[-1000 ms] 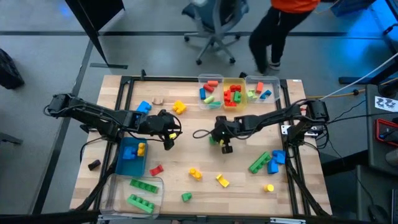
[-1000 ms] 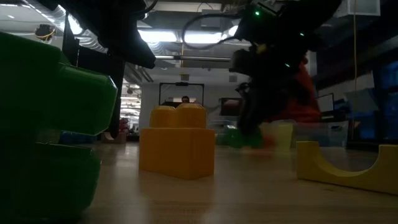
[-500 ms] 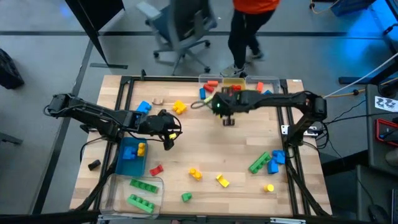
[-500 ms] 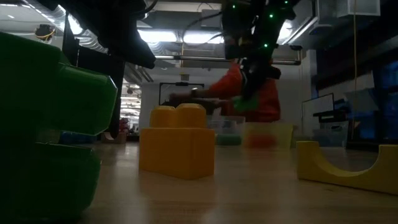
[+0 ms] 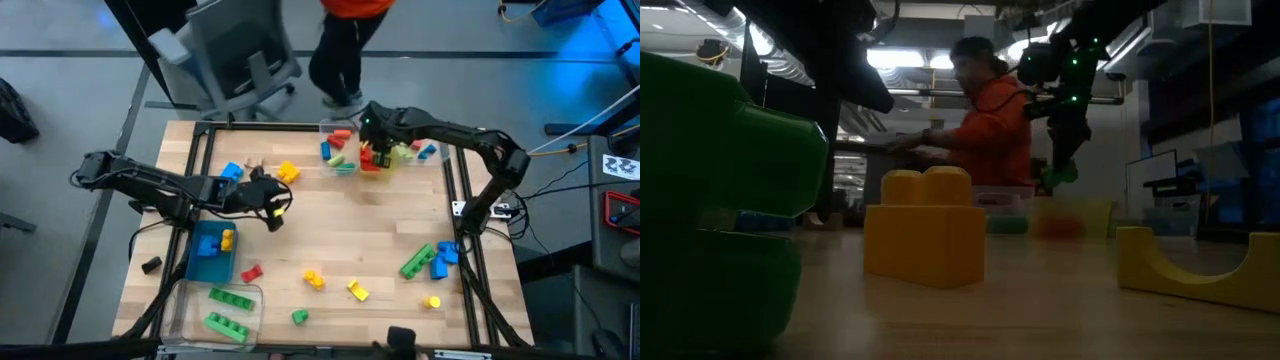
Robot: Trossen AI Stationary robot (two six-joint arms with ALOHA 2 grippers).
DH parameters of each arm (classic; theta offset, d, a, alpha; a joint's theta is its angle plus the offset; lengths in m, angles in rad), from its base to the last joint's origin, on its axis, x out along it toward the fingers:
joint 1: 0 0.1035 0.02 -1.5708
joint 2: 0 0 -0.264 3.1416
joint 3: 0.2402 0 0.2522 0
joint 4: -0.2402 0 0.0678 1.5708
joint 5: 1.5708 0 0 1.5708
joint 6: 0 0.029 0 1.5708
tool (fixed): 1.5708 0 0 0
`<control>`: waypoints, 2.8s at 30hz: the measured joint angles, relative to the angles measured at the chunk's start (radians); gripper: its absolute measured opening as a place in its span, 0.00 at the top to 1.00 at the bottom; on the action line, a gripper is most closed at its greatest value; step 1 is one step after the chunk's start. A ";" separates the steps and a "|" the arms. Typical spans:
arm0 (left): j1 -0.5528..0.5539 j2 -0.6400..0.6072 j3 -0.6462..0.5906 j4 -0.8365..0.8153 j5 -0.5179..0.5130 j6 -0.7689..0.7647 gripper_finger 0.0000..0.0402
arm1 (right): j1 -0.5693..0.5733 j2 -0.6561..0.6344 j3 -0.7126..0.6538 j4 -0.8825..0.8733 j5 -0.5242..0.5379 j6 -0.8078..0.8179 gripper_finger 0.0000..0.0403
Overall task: Sort blocks by size
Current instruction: Put the green 2 stud game piece into the yellow bin, then put the blue 4 stud game piece into the bottom transparent bin
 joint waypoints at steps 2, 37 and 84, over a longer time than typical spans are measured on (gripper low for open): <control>0.016 0.000 0.000 0.000 -0.001 -0.013 0.75 | -0.021 0.000 0.000 0.000 -0.029 0.000 0.77; 0.276 0.057 0.005 0.016 0.007 -0.044 0.75 | -0.037 -0.009 0.000 -0.168 -0.010 0.020 0.49; 0.701 0.051 0.005 -0.914 0.519 -0.623 0.51 | -0.036 -0.010 -0.001 -0.176 -0.108 0.033 0.49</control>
